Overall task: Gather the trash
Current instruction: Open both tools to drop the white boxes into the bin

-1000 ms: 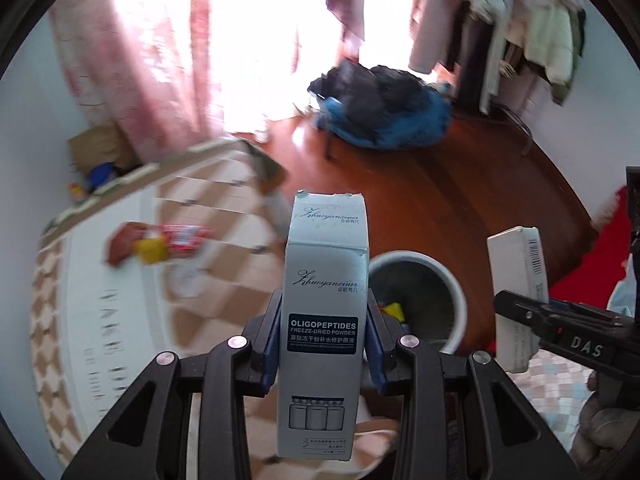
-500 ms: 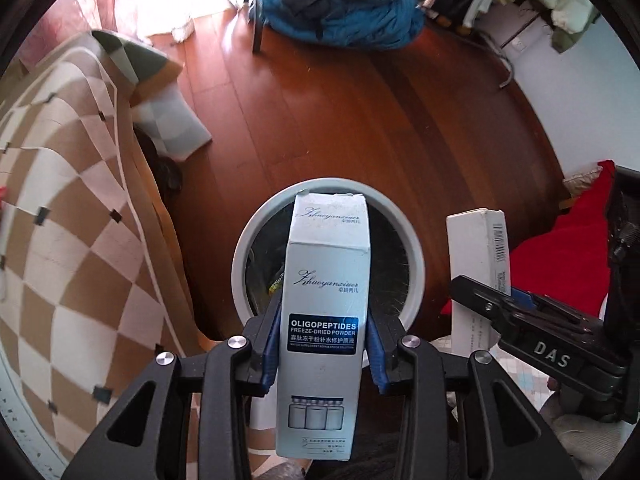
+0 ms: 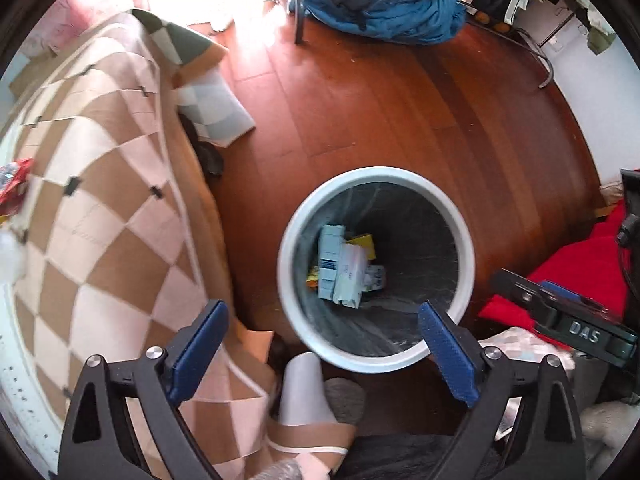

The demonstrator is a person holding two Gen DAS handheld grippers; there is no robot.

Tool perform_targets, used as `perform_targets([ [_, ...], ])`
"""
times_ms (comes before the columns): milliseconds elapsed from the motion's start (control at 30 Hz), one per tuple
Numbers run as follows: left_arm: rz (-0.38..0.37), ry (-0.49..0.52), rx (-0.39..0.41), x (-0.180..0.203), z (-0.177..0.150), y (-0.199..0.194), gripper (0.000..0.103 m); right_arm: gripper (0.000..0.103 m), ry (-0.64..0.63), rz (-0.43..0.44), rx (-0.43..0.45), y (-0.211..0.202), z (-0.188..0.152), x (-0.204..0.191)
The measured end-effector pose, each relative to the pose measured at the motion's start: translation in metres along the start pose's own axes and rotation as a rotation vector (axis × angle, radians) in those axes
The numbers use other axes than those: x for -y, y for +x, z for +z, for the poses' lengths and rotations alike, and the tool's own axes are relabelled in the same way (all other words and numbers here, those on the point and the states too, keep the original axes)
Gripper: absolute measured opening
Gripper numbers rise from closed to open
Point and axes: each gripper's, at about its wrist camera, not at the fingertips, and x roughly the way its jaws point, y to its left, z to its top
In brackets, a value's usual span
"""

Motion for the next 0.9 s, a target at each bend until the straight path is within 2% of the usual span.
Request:
perform_targets([
  [200, 0.051, 0.004, 0.046, -0.007, -0.015, -0.017, 0.099, 0.103, -0.053, -0.061, 0.041, -0.026, -0.031, -0.010],
  [767, 0.047, 0.013, 0.197, -0.013, -0.057, -0.110, 0.099, 0.103, -0.061, -0.061, 0.185, -0.132, -0.093, -0.032],
  [900, 0.049, 0.016, 0.241, -0.013, -0.066, -0.138, 0.099, 0.103, -0.046, -0.035, 0.231, -0.162, -0.105, -0.037],
])
